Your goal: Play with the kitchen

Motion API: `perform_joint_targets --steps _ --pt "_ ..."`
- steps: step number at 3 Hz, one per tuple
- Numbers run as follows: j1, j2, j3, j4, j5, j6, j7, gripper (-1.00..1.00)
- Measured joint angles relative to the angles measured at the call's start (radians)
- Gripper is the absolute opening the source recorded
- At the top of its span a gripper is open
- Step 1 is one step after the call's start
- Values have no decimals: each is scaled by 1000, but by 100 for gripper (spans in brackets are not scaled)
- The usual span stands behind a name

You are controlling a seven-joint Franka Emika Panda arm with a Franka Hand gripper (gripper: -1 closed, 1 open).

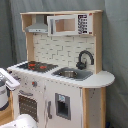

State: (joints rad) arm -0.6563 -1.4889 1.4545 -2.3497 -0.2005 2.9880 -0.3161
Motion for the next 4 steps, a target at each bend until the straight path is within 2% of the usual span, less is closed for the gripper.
perform_joint_targets --steps 2,4 --pt "-59 -17 7 77 -1 2 190 100" --pt "-80 -19 45 95 -1 23 386 100"
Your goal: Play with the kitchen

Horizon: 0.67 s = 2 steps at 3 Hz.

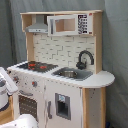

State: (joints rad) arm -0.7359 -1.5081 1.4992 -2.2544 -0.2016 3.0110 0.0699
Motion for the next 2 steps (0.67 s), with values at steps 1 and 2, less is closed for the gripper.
perform_joint_targets --steps 1,2 --pt "-36 0 22 6 0 52 79 100" --pt "-90 0 41 40 0 96 144 100"
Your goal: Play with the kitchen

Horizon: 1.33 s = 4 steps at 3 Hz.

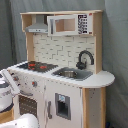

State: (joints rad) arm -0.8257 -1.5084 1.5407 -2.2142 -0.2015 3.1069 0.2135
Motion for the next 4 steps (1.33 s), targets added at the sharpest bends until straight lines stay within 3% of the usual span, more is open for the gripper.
perform_joint_targets --steps 1,2,3,4 --pt "-62 0 18 66 0 24 37 100" --pt "-92 0 22 92 0 24 69 100" --pt "-92 0 23 92 0 24 69 -100" --pt "-92 8 14 105 -1 14 -59 -100"
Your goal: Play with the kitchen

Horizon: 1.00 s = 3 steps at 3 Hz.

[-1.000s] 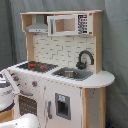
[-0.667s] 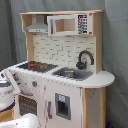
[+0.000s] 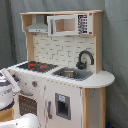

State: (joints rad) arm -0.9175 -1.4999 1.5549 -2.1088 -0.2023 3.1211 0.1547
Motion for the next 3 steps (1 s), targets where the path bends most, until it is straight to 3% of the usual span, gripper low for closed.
perform_joint_targets --steps 3 --pt "1 5 1 15 0 -37 -324 -100"
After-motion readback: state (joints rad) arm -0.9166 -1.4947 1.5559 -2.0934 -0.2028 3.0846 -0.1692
